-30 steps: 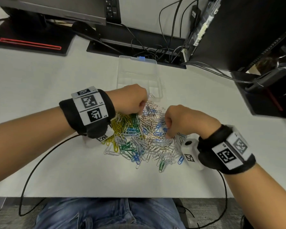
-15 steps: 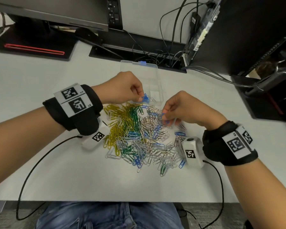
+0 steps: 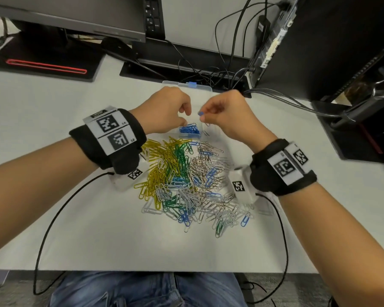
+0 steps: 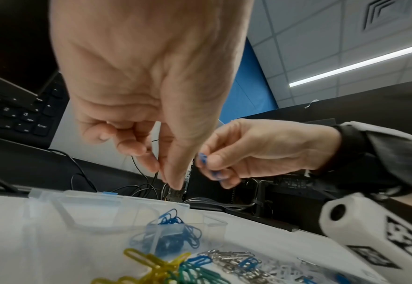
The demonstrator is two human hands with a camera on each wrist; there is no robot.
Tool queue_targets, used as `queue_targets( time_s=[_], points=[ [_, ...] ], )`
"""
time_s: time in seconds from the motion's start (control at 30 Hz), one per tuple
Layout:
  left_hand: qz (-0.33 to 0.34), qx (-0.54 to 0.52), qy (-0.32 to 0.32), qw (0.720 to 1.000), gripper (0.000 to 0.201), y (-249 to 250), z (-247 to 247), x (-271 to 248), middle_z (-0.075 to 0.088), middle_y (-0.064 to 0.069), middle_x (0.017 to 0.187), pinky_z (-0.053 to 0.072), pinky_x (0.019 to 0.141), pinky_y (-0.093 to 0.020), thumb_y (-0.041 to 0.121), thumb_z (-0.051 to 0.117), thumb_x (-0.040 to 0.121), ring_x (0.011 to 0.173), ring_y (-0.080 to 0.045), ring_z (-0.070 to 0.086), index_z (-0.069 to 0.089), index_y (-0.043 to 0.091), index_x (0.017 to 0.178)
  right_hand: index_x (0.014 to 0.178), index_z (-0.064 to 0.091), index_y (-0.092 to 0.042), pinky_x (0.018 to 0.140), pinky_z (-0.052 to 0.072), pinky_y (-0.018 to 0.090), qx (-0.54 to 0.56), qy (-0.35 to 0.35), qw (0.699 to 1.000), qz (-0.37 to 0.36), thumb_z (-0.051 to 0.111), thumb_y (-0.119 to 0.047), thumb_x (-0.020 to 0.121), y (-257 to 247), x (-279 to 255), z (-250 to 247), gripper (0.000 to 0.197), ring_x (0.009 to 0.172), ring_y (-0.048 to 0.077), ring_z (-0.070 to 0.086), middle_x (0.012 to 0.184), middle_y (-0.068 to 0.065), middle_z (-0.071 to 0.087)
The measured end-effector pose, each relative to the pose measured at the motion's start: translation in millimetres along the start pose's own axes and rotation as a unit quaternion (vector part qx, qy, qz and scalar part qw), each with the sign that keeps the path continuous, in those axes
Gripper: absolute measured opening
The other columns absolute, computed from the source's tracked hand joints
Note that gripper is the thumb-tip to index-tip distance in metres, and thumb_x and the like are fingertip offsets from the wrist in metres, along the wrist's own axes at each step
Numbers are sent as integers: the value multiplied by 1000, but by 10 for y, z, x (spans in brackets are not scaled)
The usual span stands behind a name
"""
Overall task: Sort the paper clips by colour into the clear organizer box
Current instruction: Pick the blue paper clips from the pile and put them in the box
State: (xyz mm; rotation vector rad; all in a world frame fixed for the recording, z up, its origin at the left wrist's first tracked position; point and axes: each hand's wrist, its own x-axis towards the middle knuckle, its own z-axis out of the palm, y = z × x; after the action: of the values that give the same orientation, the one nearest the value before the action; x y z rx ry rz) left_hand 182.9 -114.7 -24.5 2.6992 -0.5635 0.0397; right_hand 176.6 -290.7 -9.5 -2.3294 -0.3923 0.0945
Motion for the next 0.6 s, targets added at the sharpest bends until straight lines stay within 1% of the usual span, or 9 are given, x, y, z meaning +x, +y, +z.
queue_targets(
  time_s=[0.1,0.17,0.2,0.3,0.37,0.4,0.47,0.53,0.6],
  points=[
    [13,-4,-3,1000,22,30,-55,-118,59,1,93,37,71,-27,23,71,81,83,-17,51,66,16,101,98,73,-9,73,51,32,-59,-47,997,-16,77,-13,77,-51,85,43,22,70,12,57,87,10,70],
    [46,-2,-41,998,26,53,-80,-223,56,3,95,39,73,-29,25,70,83,85,-15,50,65,19,108,107,69,-12,72,49,29,-99,-56,994,-7,77,-15,76,-40,32,-6,32,71,9,54,94,6,67],
    [68,2,-65,996,30,67,-84,-278,56,2,99,41,77,-31,27,69,84,88,-15,49,63,21,112,109,68,-14,70,45,28,-117,-52,992,3,77,-15,76,-18,-26,-54,34,71,9,52,96,5,64],
    [111,62,-125,984,45,96,-52,-396,52,-2,123,38,93,-39,36,62,88,113,-21,43,53,24,131,112,63,-18,63,37,23,-196,-85,974,79,78,-14,75,83,-316,-231,40,78,15,51,100,1,56],
    [132,126,-152,971,54,127,3,-423,44,0,135,34,96,-38,42,56,90,122,-22,35,42,27,140,108,59,-18,54,35,21,-252,-134,946,156,79,-14,74,176,-536,-309,39,76,16,52,102,0,51],
    [147,138,-166,965,55,148,33,-428,42,2,137,32,96,-38,43,54,91,124,-21,33,39,29,142,104,57,-17,52,37,21,-260,-151,934,195,79,-12,73,219,-637,-333,37,70,15,52,101,1,51],
    [180,119,-199,956,53,204,90,-437,42,4,136,29,96,-35,42,55,91,125,-18,31,38,33,141,98,56,-12,52,48,27,-261,-176,913,258,79,-10,71,276,-800,-359,36,63,18,56,92,5,55],
    [221,90,-228,944,49,285,138,-450,43,6,133,27,94,-31,38,56,91,122,-15,31,42,37,138,95,58,-5,60,56,34,-262,-207,897,289,80,-10,71,299,-892,-352,34,64,27,60,79,9,59],
    [263,87,-249,928,43,373,183,-456,44,7,130,30,94,-30,36,56,92,117,-14,33,47,39,134,93,60,-2,64,58,40,-272,-229,891,283,79,-9,72,294,-919,-313,30,71,34,64,79,14,61]
  ],
)
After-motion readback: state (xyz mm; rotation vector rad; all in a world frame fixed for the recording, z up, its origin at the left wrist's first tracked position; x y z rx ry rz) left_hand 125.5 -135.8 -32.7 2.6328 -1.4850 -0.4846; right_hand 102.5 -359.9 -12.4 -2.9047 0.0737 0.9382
